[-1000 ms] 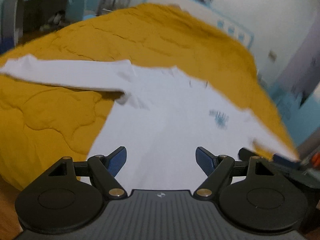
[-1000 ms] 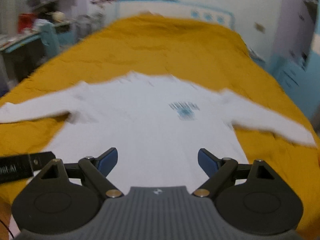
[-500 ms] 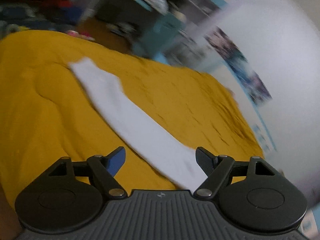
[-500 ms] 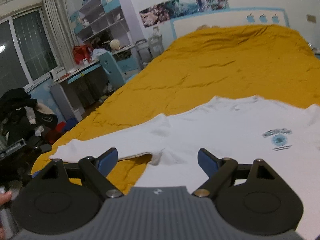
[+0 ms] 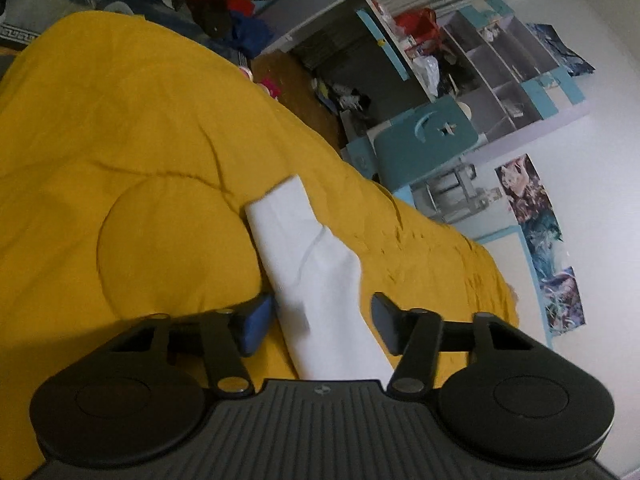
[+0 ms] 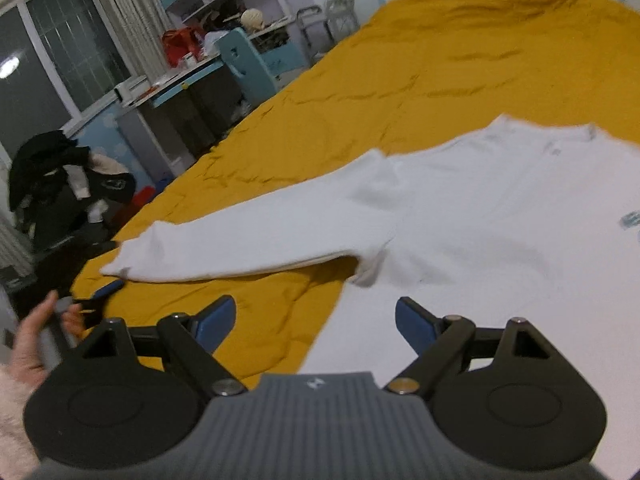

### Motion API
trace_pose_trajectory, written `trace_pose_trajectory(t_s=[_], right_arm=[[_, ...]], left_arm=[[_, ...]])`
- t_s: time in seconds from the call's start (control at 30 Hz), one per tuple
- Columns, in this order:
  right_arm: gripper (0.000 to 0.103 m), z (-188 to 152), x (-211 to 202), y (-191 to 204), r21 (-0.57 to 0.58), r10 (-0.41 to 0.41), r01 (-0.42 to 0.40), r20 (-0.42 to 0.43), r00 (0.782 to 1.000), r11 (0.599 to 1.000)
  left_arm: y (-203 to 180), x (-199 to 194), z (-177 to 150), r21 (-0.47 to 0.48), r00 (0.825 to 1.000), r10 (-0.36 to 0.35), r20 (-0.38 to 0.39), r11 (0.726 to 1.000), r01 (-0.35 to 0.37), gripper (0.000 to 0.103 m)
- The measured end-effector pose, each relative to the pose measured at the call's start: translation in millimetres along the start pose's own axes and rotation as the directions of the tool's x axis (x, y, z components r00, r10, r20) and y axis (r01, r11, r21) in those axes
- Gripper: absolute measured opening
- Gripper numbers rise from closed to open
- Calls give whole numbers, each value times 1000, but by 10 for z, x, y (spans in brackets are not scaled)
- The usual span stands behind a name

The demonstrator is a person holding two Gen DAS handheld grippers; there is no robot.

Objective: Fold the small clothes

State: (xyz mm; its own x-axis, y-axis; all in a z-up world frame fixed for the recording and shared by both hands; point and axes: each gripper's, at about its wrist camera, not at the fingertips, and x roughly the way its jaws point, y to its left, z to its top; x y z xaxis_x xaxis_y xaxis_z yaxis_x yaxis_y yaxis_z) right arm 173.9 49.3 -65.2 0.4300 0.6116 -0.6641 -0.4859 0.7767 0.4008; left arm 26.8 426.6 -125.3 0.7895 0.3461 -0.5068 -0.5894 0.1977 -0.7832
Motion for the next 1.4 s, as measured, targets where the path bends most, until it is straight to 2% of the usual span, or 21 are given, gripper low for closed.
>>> trace_pose_trajectory(t_s=[0.03, 0.1, 0.13, 0.17, 0.27, 0.4, 0.5, 0.6, 0.7, 0.73, 0.83, 0.93, 1.0, 1.07, 1.13, 1.17, 1.2, 1.23, 1.27, 1.33, 1.4], right_arm=[[83, -20, 41, 7, -4, 2, -2, -10, 1000, 1000], [83, -42, 163, 16, -15, -6, 6, -34, 999, 1000], [83, -53, 226, 16, -17, -17, 17, -49, 999, 1000], [83, -77, 220, 11, -15, -23, 22, -61, 998, 1000], [83, -121, 258, -19, -5, -31, 31, -95, 995, 1000], [83, -136, 192, -69, -7, -49, 49, -91, 995, 999], [83, -156, 18, -161, -5, -66, 66, -72, 995, 998], [83, -217, -190, -323, 3, -90, 91, -57, 994, 996], [83, -320, -422, -558, 38, -116, 118, -51, 992, 992], [83, -359, -513, -652, 57, -127, 129, -48, 991, 990], [83, -464, -756, -928, 122, -150, 154, -40, 988, 981], [83, -584, -1020, -1207, 198, -174, 175, -20, 985, 965], [83, -654, -1181, -1376, 247, -193, 189, -8, 981, 951], [83, -731, -1323, -1528, 291, -211, 204, -8, 978, 935], [83, -815, -1456, -1666, 325, -227, 220, -16, 974, 920], [83, -872, -1537, -1751, 340, -242, 234, -18, 970, 911], [83, -910, -1585, -1804, 347, -253, 244, -20, 967, 906], [83, -944, -1641, -1860, 354, -268, 258, -22, 963, 899], [83, -959, -1674, -1908, 358, -279, 268, -22, 960, 894], [83, -975, -1754, -1984, 365, -302, 287, -18, 953, 886], [83, -944, -1840, -2078, 379, -324, 297, 7, 946, 876]], left_arm=[[18, 25, 15, 0, 1000, 6, 11, 1000, -6, 52], [36, 83, 66, -14, 999, 17, 29, 1000, -17, 30], [55, 83, 73, -18, 999, 14, 34, 1000, -14, 14], [69, 100, 75, -16, 999, 10, 36, 1000, -10, 9], [45, 43, 70, -7, 998, -29, 51, 1000, 30, 9], [-118, -53, 63, 1, 990, -134, 51, 991, 134, 9], [-448, -165, 12, 74, 979, -201, 44, 978, 197, 9], [-892, -248, -137, 139, 955, -298, 3, 945, 295, 9], [-1486, -255, -415, 198, 908, -410, -89, 886, 420, 9], [-1687, -264, -560, 211, 884, -450, -127, 859, 467, 9], [-2316, -270, -1153, 244, 796, -539, -276, 762, 600, 9], [-2809, -244, -1961, 223, 685, -578, -443, 669, 709, 9], [-3028, -165, -2512, 187, 625, -563, -541, 644, 742, 9], [-3155, -56, -3064, 159, 574, -520, -633, 638, 754, 9], [-3209, 61, -3632, 181, 554, -453, -698, 637, 750, 9], [-3216, 130, -3908, 210, 541, -400, -740, 626, 751, 15], [-3204, 186, -4119, 231, 538, -344, -770, 635, 737, 17], [-3179, 246, -4319, 247, 525, -293, -799, 636, 731, 23], [-3153, 283, -4473, 271, 515, -246, -821, 626, 731, 27], [-3063, 244, -4609, 319, 530, -181, -828, 626, 712, 27], [-2980, 219, -4518, 323, 529, -184, -828, 615, 719, 32]])
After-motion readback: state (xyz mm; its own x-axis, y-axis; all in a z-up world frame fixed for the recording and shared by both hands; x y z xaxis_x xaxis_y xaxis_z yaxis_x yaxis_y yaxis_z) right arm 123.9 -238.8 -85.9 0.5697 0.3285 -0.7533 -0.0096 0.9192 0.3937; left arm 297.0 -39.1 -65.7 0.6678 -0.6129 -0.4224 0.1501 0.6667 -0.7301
